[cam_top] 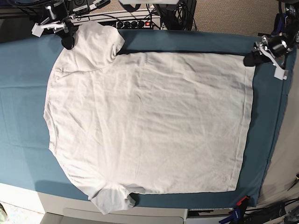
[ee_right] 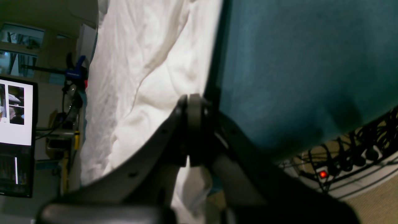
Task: Fold the T-shirt properly
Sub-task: 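Move the left gripper to the hem corner of that edge and grasp, then lift the shirt edge with both grippers and carry it over the shirt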
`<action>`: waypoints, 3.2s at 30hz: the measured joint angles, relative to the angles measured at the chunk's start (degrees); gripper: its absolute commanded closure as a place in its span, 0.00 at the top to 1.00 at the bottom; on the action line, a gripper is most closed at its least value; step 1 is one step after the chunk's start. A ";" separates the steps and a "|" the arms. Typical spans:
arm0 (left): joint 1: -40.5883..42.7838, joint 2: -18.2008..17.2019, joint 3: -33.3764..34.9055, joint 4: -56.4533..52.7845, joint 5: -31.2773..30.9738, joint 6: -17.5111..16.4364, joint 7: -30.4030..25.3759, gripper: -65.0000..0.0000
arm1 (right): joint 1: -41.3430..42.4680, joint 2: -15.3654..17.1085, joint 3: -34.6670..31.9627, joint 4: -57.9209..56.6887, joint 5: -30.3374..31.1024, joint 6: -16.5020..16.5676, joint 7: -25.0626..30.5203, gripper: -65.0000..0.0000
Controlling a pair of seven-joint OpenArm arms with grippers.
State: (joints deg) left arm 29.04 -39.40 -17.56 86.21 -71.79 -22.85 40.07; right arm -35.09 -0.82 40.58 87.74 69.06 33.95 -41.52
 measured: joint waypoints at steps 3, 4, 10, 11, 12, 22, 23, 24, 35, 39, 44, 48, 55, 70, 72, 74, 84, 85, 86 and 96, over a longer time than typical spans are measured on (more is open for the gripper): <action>0.00 0.00 -0.17 0.00 0.07 0.13 0.11 0.28 | -0.02 0.02 0.02 -0.02 -0.22 2.12 0.02 0.00; 0.00 0.00 -0.17 0.00 0.04 0.13 0.13 0.27 | -0.02 0.02 0.00 -0.02 -0.24 3.21 0.00 0.00; 0.00 0.00 -0.17 -0.11 0.70 0.39 0.13 0.00 | -0.33 0.00 0.00 -0.33 1.99 5.07 -0.55 0.00; 0.02 0.00 -0.17 -0.11 0.70 0.39 0.11 0.00 | -0.33 0.00 0.00 -0.33 2.01 5.07 -0.55 0.00; 0.02 0.00 -0.17 -0.11 0.72 0.39 0.07 0.00 | -0.33 0.00 0.00 -0.33 1.92 5.07 -0.52 0.00; 0.02 0.02 -0.17 -0.11 1.75 0.33 -0.57 0.00 | -0.31 0.00 0.00 -0.33 -0.07 5.33 -0.26 0.00; 0.02 0.02 -0.17 -0.11 1.75 0.33 -0.57 0.00 | -0.31 0.00 0.00 -0.33 -0.07 5.33 -0.26 0.00; 0.15 0.02 -0.17 -0.11 1.75 0.33 -0.63 0.00 | -0.31 0.00 0.00 -0.33 -0.07 5.33 -0.26 0.00; 6.58 -0.15 -0.57 4.00 1.36 -1.09 -1.66 0.00 | -6.67 0.15 -0.11 7.50 -0.74 5.03 -0.50 0.00; 10.91 0.02 -3.08 8.20 2.40 -0.92 0.11 0.00 | -10.47 1.60 -0.11 14.14 -2.14 5.09 -0.24 0.00; 16.06 -0.02 -9.01 14.01 1.88 -0.92 0.33 0.00 | -14.47 3.82 -0.04 18.91 -3.72 5.16 0.00 0.00; 18.86 0.02 -11.78 16.61 1.79 -0.94 0.37 0.00 | -16.28 3.82 1.49 19.43 -3.87 5.20 -0.02 0.00; 21.86 0.92 -12.26 16.92 1.75 -0.94 0.63 0.00 | -20.17 3.82 4.87 19.52 -3.21 5.57 -0.07 0.00; 28.89 5.27 -12.55 16.98 0.57 -2.82 1.31 0.00 | -27.39 4.00 5.18 19.52 -3.19 5.55 -0.04 0.00; 29.51 5.99 -13.16 16.96 0.39 -3.15 1.46 0.00 | -28.41 4.00 5.18 19.52 -3.19 5.53 -0.02 0.00; 29.90 6.62 -14.29 16.96 -0.61 -3.39 2.03 0.00 | -29.16 4.00 5.18 19.52 -3.21 5.55 -0.04 0.00; 32.02 6.82 -20.06 17.03 -3.28 -3.74 3.19 0.00 | -31.74 4.02 5.18 19.56 -3.19 5.77 -0.26 0.00; 32.02 6.82 -20.06 17.03 -3.28 -3.74 3.19 0.00 | -31.80 4.00 5.18 19.56 -3.19 5.77 -0.28 0.00; 32.02 6.84 -20.06 17.03 -3.28 -3.74 3.19 0.00 | -31.95 4.02 5.18 19.58 -3.17 5.79 -0.28 0.00; 32.09 6.82 -20.06 17.03 -3.96 -3.78 4.04 0.00 | -33.03 4.02 5.18 19.58 -2.10 5.77 -0.46 0.00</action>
State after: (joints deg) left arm 61.12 -32.58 -37.63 103.24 -75.75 -26.63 44.12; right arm -68.12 3.20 45.76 107.33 66.96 39.72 -41.98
